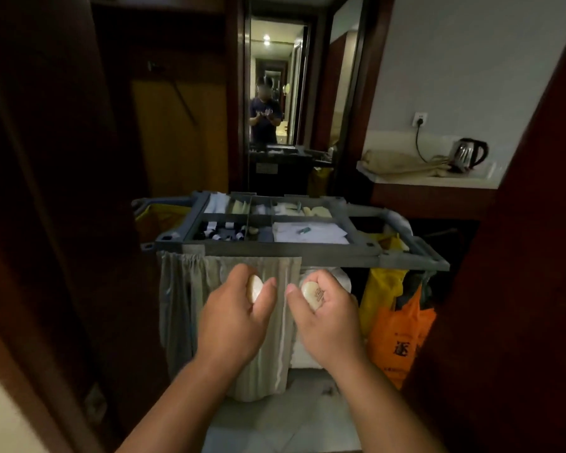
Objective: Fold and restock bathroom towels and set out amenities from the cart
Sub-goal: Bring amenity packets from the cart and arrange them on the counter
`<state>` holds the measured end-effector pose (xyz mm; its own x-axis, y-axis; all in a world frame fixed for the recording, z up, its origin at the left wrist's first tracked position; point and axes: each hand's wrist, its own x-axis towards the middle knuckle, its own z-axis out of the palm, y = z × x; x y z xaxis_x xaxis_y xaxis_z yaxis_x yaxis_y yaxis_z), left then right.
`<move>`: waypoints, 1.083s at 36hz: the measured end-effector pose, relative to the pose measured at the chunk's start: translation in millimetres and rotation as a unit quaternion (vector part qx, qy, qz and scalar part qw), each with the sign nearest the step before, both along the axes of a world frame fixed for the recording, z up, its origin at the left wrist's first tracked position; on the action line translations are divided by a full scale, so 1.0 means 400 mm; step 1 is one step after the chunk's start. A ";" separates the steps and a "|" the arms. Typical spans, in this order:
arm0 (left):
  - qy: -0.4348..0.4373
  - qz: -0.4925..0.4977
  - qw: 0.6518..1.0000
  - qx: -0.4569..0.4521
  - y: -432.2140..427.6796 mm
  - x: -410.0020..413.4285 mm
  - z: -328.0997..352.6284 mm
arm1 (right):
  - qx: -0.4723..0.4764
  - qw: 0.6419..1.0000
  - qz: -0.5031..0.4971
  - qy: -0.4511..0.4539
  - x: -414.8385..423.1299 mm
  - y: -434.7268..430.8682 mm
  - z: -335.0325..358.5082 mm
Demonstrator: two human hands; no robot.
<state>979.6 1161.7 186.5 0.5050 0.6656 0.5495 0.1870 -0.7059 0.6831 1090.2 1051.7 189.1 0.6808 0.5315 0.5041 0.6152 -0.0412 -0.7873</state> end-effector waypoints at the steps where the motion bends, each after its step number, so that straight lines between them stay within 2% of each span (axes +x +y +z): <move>1: 0.000 -0.001 1.000 -0.003 0.033 0.037 0.002 | -0.001 1.000 -0.002 0.000 0.036 0.030 0.005; 5: -0.001 -0.005 1.000 -0.005 0.153 0.173 0.015 | 0.007 1.000 -0.018 -0.001 0.169 0.147 0.016; 11: -0.001 -0.003 1.000 -0.011 0.294 0.359 -0.001 | -0.009 1.000 0.021 0.014 0.356 0.307 -0.012; 21: 0.039 0.062 0.997 -0.032 0.523 0.696 -0.033 | -0.008 0.998 0.052 0.030 0.701 0.563 -0.018; 27: 0.074 0.101 0.991 -0.050 0.663 0.812 -0.060 | -0.059 0.994 0.080 0.046 0.843 0.712 -0.046; 31: 0.089 0.109 0.988 -0.059 0.784 0.876 -0.113 | -0.103 0.989 0.076 0.069 0.914 0.832 -0.091; 34: 0.099 0.111 0.987 -0.067 0.872 0.919 -0.156 | -0.153 0.985 0.058 0.053 0.962 0.934 -0.139; 36: 0.133 0.106 0.983 -0.072 0.930 0.944 -0.192 | -0.191 0.979 0.047 0.051 0.988 0.999 -0.172; 39: 0.236 0.091 0.965 -0.063 1.009 0.988 -0.259 | -0.231 0.970 0.049 0.058 1.027 1.093 -0.226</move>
